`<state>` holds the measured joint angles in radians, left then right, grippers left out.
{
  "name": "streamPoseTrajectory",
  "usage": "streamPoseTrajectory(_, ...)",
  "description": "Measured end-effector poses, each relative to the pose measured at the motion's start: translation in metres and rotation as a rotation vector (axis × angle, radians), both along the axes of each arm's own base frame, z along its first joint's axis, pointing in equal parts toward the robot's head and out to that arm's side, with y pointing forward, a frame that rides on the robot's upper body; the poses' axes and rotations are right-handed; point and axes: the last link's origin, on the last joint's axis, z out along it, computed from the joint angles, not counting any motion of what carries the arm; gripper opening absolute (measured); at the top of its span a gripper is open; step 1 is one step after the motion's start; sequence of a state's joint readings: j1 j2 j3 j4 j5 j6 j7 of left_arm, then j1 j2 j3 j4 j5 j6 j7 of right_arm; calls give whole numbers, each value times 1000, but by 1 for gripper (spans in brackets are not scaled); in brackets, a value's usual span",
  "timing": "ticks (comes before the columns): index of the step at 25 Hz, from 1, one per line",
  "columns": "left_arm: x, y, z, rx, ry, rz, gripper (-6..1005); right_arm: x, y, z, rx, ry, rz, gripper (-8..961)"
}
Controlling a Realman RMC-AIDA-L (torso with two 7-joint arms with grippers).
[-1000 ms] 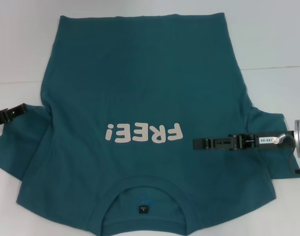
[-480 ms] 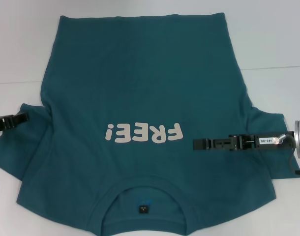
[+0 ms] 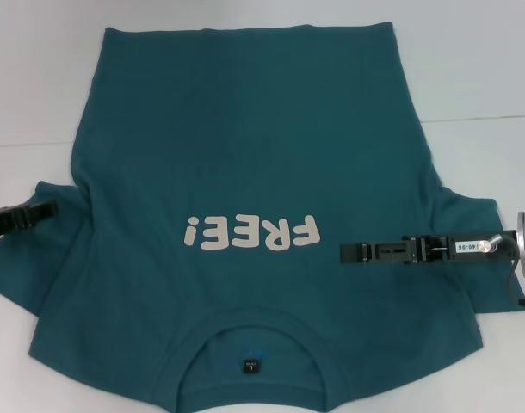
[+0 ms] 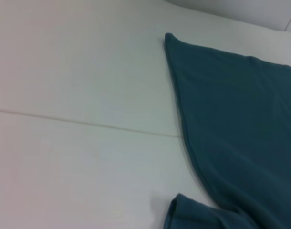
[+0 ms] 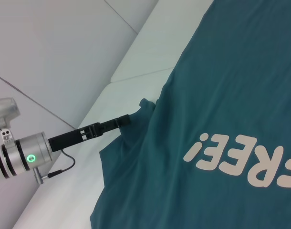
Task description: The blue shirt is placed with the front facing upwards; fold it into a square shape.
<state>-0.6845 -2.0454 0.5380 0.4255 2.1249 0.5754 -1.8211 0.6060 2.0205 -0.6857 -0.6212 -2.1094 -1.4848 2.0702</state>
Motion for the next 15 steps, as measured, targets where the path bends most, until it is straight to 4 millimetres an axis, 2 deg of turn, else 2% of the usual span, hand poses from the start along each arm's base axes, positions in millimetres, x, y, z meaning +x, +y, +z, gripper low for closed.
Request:
streamPoseTrajectory(8,-2,-5,-5,-35,0,-3,873,0,0,0,-1,-1,-1,924)
streamPoseTrajectory(15,-1,-18,-2,-75,-81,-35,873,0,0,0,-1,-1,-1,925)
